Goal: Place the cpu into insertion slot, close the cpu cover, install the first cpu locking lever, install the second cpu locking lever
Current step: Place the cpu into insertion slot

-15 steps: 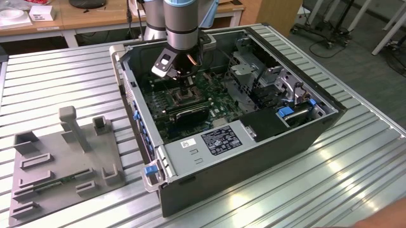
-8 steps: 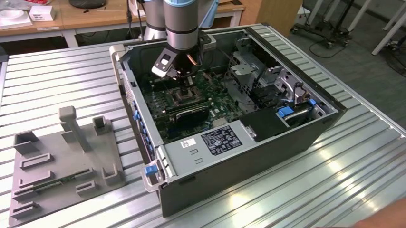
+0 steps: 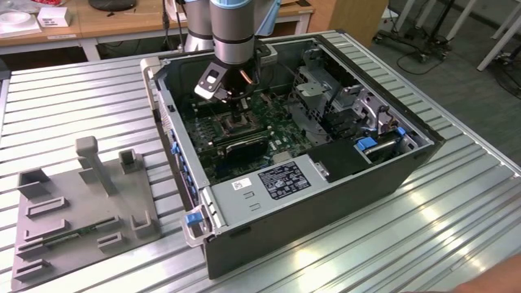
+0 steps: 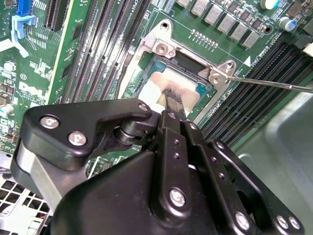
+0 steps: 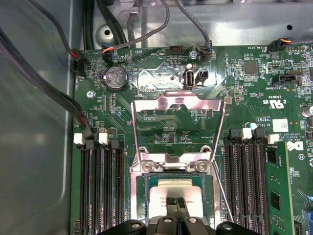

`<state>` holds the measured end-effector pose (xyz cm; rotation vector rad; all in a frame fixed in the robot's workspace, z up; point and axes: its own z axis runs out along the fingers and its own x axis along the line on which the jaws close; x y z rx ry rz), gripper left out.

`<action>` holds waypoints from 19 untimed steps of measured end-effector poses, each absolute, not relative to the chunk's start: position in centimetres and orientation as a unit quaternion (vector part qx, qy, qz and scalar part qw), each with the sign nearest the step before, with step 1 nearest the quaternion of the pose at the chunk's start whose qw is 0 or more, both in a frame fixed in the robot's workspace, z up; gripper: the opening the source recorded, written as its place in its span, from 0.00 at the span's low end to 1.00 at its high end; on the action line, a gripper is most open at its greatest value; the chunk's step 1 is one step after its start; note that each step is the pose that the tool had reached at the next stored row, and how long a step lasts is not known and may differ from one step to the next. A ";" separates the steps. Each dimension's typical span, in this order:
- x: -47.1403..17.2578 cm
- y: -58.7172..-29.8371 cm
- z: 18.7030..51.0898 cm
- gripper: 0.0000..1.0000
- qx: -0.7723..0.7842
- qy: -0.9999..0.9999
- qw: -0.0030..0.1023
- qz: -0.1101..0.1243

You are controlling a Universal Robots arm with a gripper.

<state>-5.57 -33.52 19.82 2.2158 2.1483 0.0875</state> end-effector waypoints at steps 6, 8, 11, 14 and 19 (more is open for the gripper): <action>-5.6 -33.5 19.8 0.11 0.717 0.696 0.027 0.028; -5.5 -33.5 19.9 0.11 0.717 0.695 0.027 0.029; -5.6 -33.5 20.4 0.11 0.717 0.696 0.027 0.029; -5.6 -33.5 20.8 0.11 0.717 0.696 0.027 0.028; -5.6 -33.5 21.7 0.11 0.717 0.696 0.027 0.029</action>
